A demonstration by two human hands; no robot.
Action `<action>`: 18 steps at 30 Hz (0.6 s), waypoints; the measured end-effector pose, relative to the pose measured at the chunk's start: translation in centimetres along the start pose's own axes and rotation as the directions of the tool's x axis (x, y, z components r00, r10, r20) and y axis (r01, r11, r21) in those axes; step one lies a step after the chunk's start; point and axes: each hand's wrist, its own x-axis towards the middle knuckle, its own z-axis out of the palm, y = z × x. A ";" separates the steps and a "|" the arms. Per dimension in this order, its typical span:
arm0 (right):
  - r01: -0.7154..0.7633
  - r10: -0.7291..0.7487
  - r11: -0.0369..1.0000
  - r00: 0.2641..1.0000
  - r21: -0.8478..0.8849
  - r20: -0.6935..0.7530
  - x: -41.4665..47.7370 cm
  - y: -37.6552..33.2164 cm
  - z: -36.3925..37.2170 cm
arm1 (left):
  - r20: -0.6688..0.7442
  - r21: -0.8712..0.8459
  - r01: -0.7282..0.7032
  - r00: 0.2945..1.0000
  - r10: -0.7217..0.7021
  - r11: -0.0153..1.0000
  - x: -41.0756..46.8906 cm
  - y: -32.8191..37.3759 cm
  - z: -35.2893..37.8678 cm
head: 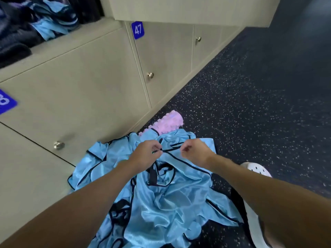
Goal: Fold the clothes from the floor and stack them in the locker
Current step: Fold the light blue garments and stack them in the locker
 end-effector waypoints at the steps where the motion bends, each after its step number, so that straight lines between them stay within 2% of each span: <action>1: -0.017 0.018 1.000 0.999 -0.019 0.043 0.9 0.7 0.9 | 0.008 0.028 0.008 1.000 -0.009 1.000 0.8 -0.8 0.5; 3: -0.062 0.064 0.998 0.993 -0.024 0.103 2.3 2.0 2.4 | 0.057 0.075 0.023 0.998 -0.028 0.997 2.3 -2.1 1.4; 6: -0.120 0.113 0.991 0.989 0.067 0.099 3.4 3.2 4.6 | 0.126 0.115 0.039 0.991 -0.054 0.993 3.8 -3.4 2.3; 10: -0.177 0.164 0.965 0.983 0.194 0.085 4.3 3.0 6.6 | 0.129 0.193 0.058 0.988 -0.084 0.980 4.5 -3.9 2.7; 14: -0.128 0.128 0.975 0.992 0.183 0.016 4.2 1.9 6.6 | 0.045 0.106 0.106 0.993 -0.111 0.989 4.1 -3.6 2.2; 18: -0.107 0.106 0.942 0.994 0.317 0.023 2.9 -0.7 4.0 | -0.063 0.029 0.007 0.998 -0.005 1.000 2.7 -1.4 -0.8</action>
